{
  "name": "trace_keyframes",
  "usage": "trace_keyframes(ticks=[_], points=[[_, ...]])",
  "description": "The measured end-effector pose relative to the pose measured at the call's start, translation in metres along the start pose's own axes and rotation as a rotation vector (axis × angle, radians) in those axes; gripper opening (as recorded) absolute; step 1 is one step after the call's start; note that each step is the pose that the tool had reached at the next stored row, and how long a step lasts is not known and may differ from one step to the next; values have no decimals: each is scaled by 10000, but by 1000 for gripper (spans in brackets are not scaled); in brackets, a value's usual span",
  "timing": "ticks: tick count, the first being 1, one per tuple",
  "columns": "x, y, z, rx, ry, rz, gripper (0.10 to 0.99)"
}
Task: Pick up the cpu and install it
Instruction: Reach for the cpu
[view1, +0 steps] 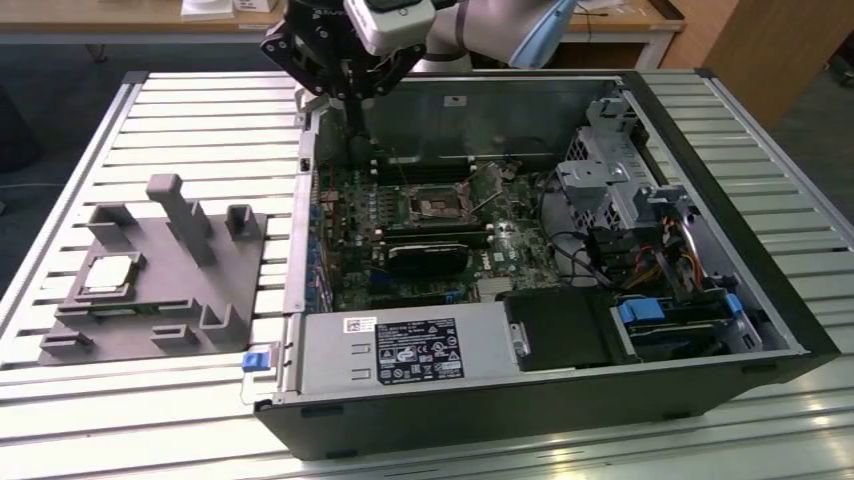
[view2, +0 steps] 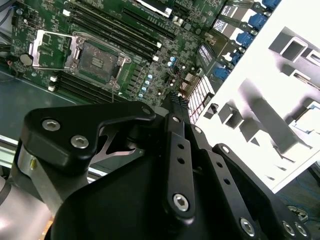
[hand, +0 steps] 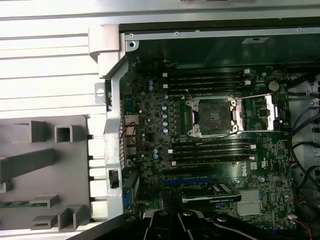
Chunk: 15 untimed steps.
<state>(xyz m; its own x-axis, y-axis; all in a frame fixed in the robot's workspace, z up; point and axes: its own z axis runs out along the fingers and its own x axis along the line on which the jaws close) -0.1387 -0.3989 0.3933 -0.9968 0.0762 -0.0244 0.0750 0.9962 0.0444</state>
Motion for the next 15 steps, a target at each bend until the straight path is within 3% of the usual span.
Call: trace_keyframes(ticks=[15], points=[[41, -3, -1, 1, 0, 1, 106]])
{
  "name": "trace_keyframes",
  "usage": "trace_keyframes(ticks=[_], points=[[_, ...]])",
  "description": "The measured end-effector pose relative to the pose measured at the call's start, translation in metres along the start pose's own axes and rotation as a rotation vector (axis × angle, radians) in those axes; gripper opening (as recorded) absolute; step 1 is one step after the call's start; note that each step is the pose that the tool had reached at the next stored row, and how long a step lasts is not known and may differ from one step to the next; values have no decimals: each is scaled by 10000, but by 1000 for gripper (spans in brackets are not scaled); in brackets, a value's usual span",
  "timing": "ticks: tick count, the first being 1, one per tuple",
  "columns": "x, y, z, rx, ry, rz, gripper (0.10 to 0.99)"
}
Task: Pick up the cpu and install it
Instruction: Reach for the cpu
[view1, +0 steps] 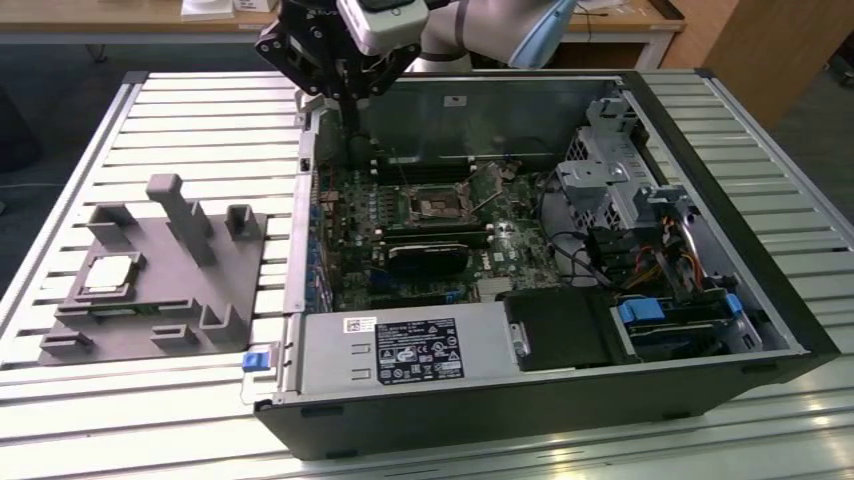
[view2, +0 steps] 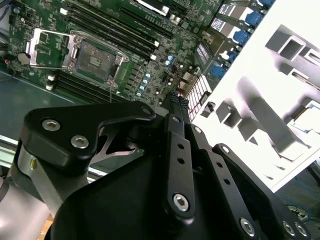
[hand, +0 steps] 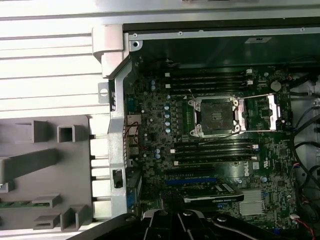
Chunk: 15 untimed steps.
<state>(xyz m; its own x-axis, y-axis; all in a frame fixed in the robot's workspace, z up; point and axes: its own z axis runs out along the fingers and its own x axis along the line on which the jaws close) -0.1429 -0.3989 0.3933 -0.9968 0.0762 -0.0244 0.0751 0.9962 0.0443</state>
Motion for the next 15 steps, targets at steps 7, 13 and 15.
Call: trace_keyframes(ticks=[7, 13, 15], points=[[20, -1, -1, 0, 0, 0, 106], [37, -3, -1, 0, 0, 0, 106], [43, -3, -1, -1, -1, 0, 106]])
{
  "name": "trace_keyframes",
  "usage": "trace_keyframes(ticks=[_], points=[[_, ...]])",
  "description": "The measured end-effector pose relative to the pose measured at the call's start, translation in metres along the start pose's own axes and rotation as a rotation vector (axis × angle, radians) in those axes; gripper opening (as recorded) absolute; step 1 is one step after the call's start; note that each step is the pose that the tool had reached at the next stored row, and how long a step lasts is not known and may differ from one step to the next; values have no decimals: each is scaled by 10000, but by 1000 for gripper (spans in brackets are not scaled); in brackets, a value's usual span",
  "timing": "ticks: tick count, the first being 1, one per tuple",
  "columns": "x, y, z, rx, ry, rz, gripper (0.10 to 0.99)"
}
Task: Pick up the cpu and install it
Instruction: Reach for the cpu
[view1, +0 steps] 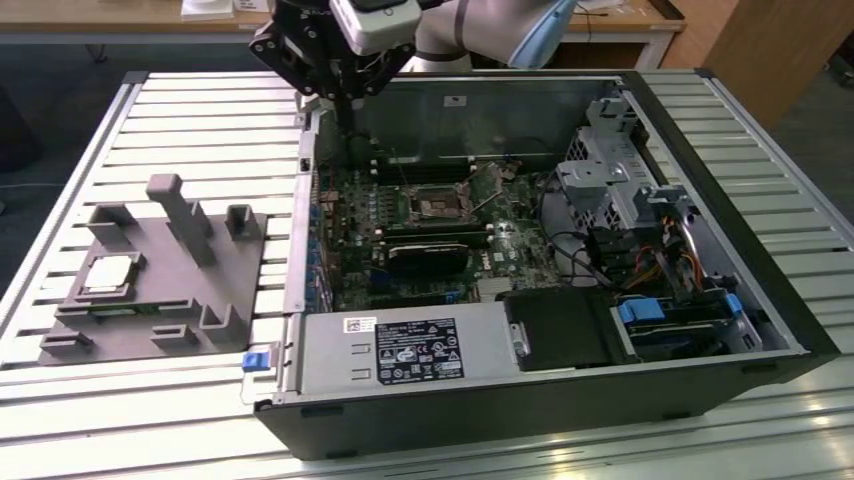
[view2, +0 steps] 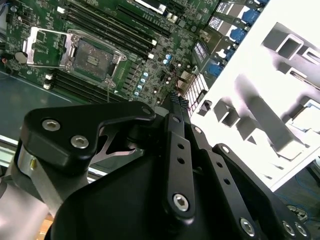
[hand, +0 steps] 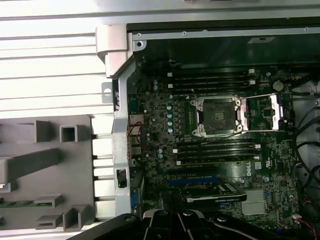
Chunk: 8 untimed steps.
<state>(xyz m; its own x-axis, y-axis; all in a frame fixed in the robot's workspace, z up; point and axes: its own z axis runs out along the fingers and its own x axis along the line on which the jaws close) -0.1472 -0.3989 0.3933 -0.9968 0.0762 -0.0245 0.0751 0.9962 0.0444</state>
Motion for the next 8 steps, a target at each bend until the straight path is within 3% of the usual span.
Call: trace_keyframes(ticks=[8], points=[[18, -1, -1, 1, 1, 0, 106]])
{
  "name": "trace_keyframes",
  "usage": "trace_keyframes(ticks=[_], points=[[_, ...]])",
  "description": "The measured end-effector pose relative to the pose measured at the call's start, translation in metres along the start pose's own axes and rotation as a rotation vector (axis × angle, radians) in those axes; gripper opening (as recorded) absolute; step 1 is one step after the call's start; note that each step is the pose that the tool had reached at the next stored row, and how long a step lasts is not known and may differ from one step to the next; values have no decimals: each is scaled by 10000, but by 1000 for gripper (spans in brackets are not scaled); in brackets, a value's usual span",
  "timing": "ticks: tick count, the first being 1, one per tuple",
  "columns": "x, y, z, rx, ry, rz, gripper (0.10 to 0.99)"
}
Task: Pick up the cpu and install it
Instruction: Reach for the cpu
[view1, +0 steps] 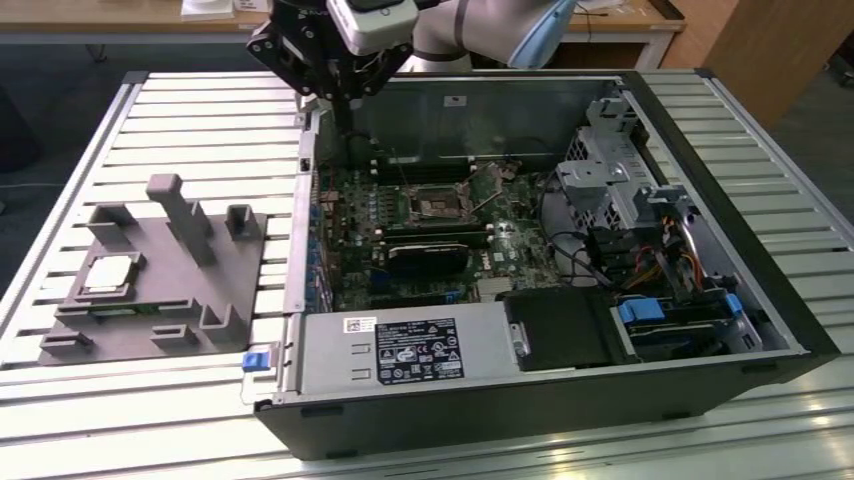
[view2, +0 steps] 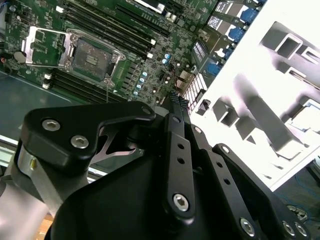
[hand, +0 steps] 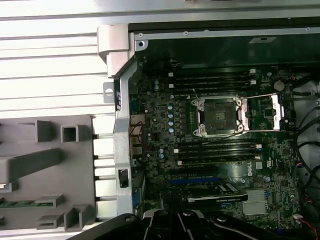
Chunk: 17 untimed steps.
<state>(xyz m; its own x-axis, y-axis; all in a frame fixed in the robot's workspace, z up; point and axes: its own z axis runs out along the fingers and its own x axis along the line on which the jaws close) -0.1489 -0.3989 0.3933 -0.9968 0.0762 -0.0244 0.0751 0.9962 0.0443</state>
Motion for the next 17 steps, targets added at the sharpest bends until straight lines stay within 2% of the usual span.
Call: trace_keyframes(ticks=[17], points=[[35, -3, -1, -1, 0, 0, 106]])
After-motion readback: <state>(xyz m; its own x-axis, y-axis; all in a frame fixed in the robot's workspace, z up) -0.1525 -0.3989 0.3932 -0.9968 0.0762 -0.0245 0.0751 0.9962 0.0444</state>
